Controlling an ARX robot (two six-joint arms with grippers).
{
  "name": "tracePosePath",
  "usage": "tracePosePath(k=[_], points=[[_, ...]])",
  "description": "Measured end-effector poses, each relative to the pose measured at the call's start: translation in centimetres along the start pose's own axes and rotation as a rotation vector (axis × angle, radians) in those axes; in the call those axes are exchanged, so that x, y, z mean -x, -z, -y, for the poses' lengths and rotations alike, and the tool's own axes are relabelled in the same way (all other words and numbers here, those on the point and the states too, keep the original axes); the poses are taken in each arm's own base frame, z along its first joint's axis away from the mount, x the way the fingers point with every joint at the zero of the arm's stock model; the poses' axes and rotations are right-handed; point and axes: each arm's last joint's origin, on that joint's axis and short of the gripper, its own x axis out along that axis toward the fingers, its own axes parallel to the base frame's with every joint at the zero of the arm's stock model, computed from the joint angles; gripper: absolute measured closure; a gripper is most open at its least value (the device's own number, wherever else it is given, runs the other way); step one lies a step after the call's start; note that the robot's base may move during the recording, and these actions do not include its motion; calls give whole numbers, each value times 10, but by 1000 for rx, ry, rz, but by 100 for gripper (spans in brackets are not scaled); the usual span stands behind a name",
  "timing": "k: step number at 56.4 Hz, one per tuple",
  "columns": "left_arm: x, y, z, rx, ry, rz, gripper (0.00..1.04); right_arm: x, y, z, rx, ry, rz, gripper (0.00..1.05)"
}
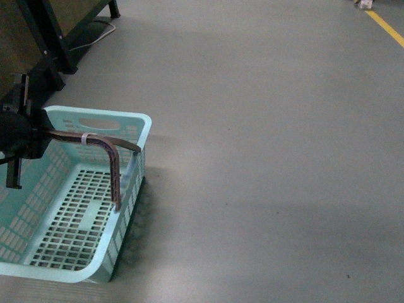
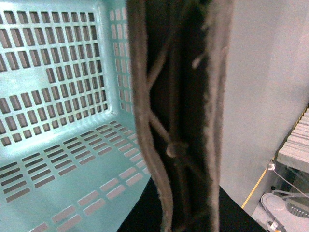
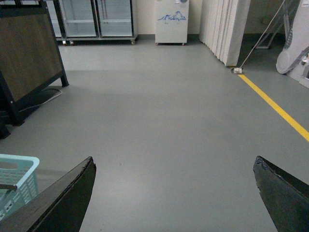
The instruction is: Pick mango and avocado into basket
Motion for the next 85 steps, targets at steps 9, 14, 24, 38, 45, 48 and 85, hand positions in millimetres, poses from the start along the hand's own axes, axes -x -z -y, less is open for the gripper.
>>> tracePosePath(k=[9, 14, 24, 38, 45, 48, 85], points=[[25, 5, 1, 17, 3, 1, 97, 0, 0, 0, 0, 0, 0, 8], [51, 8, 8, 31, 32, 14, 97, 0, 0, 0, 0, 0, 0, 8], [116, 16, 33, 58, 131, 30, 97, 0, 0, 0, 0, 0, 0, 8], [200, 26, 66, 72, 283, 35, 97, 0, 0, 0, 0, 0, 0, 8], [249, 29, 78, 88, 358, 59, 97, 0, 0, 0, 0, 0, 0, 8], [266, 28, 79, 91, 375, 75, 97, 0, 0, 0, 0, 0, 0, 8], [269, 28, 76, 92, 371, 81, 97, 0, 0, 0, 0, 0, 0, 8]])
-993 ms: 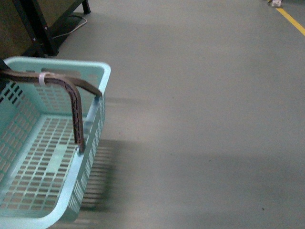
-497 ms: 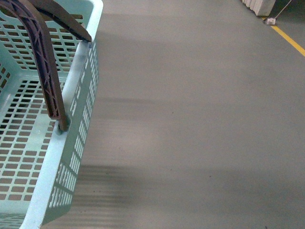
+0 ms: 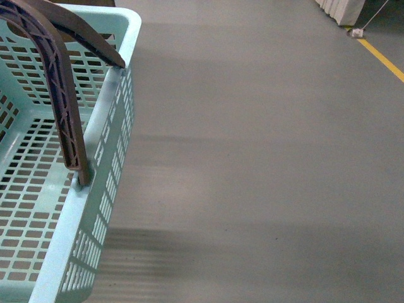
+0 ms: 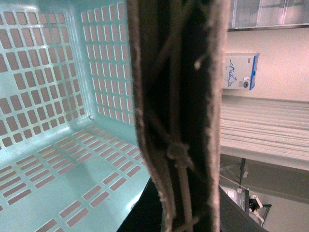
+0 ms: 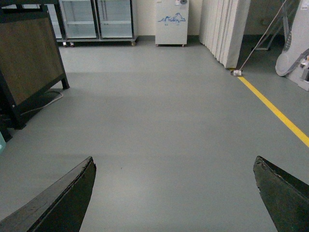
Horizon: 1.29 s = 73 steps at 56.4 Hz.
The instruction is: Pick mango and avocado into basket
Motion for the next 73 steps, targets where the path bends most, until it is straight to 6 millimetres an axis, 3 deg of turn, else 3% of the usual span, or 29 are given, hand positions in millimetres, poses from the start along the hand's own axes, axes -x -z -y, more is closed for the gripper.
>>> tracePosePath(k=[73], points=[[0, 0, -1, 0, -2, -1, 97, 0, 0, 0, 0, 0, 0, 8]])
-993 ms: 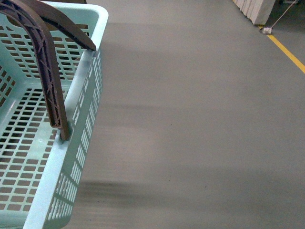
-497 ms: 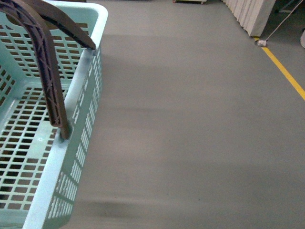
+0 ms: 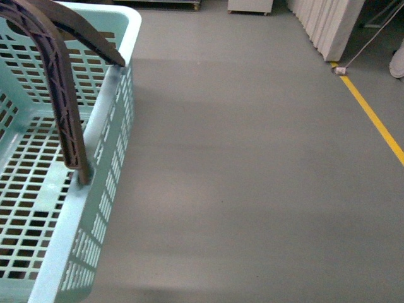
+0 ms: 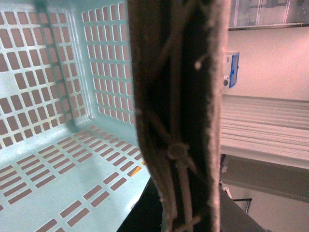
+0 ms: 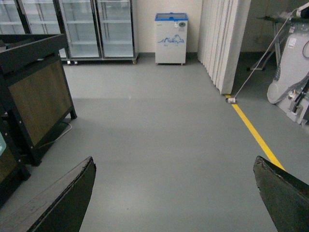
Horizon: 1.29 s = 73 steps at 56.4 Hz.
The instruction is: Pick mango and avocado into basket
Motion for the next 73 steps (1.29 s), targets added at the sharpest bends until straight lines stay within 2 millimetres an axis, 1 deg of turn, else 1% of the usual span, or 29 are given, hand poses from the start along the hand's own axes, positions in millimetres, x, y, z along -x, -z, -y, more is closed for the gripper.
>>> tracePosePath(k=[73], points=[[0, 0, 0, 0, 1, 0, 97, 0, 0, 0, 0, 0, 0, 8]])
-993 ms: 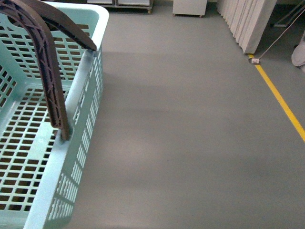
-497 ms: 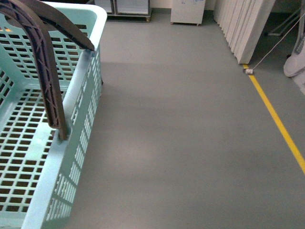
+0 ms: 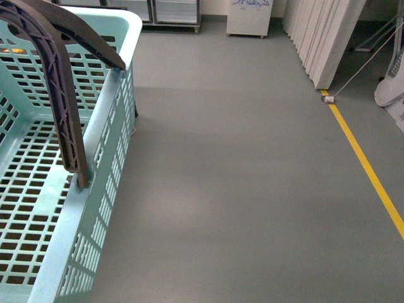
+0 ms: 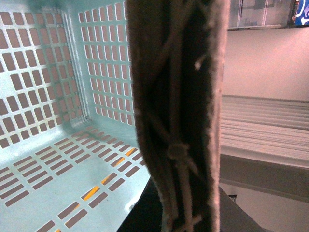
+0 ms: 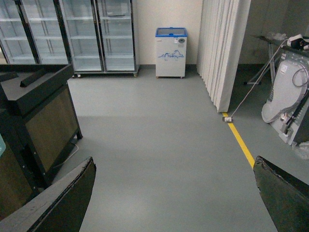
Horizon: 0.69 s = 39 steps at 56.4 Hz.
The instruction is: Pick mango and avocado into basket
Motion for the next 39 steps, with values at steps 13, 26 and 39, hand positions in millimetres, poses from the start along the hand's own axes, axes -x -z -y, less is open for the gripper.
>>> tracePosePath(k=[13, 26, 39], points=[[0, 2, 0, 0, 2, -16, 97, 0, 0, 0, 0, 7, 0, 8], [0, 1, 0, 5, 1, -8, 98, 0, 0, 0, 0, 3, 0, 8], [0, 1, 0, 2, -2, -2, 98, 0, 0, 0, 0, 2, -1, 8]])
